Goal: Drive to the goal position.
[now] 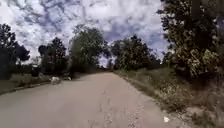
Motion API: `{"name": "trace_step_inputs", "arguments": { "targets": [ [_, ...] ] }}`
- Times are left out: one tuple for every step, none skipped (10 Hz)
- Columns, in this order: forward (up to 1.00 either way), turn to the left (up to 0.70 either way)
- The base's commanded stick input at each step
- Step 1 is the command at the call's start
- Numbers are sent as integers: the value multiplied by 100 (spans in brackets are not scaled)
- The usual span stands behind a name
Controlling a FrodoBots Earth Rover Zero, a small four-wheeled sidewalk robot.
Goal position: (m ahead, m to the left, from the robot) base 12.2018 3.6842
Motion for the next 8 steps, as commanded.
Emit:
{"name": "trace_step_inputs", "arguments": {
  "targets": [
    [85, 0],
    [85, 0],
    [85, 9],
    [85, 24],
    [85, 34],
    [85, 34],
    [85, 21],
    [85, 0]
  ]
}}
